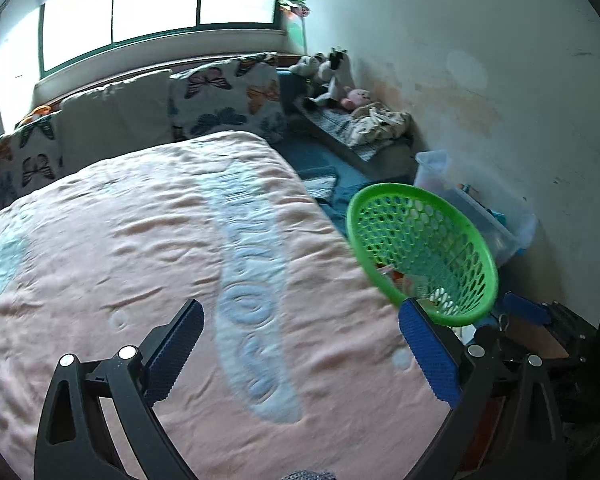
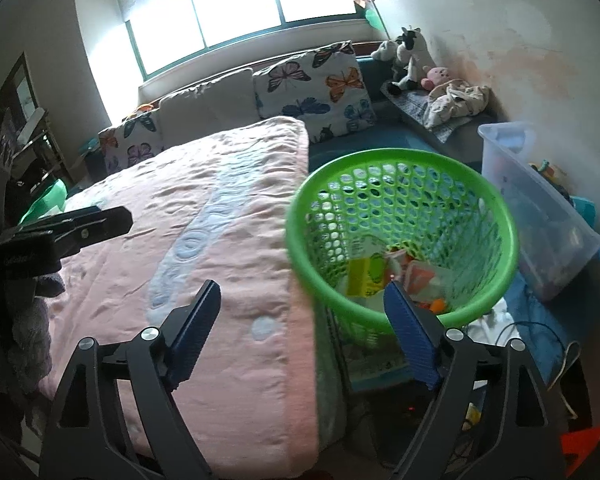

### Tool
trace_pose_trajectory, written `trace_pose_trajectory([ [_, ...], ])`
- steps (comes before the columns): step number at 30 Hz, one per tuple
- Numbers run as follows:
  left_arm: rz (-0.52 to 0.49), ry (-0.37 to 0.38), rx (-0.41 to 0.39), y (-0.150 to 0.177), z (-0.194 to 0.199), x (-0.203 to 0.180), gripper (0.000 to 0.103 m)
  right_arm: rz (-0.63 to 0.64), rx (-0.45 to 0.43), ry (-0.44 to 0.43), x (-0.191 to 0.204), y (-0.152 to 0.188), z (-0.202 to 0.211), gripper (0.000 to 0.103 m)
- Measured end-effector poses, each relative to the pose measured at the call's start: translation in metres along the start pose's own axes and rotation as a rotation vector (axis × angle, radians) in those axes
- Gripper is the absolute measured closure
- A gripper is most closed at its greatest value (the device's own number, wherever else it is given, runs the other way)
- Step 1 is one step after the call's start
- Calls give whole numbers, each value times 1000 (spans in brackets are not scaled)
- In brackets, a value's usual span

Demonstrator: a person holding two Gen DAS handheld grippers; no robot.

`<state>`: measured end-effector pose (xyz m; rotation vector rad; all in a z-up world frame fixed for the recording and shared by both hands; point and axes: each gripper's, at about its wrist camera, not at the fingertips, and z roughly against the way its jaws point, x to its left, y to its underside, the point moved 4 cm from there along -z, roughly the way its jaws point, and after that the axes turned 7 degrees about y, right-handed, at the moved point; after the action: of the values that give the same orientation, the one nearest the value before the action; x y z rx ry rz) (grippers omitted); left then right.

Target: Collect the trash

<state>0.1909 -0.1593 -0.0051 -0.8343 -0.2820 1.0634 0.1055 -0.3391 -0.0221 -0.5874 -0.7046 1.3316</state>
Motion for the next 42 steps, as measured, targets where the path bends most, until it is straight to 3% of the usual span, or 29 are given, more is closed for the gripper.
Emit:
trace_pose_trajectory([
  [11, 88, -116, -56, 33, 49, 42, 7, 46, -9, -4, 38, 1, 11, 6],
  [23, 183, -237, -105, 64, 96, 84, 7, 71, 0, -44, 73, 5, 14, 5],
  [35, 198, -304, -103, 80, 106, 91, 7, 92, 0, -53, 86, 9, 17, 4],
  [42, 201, -308, -98, 83, 107, 89, 7, 103, 2, -60, 91, 10, 20, 5],
])
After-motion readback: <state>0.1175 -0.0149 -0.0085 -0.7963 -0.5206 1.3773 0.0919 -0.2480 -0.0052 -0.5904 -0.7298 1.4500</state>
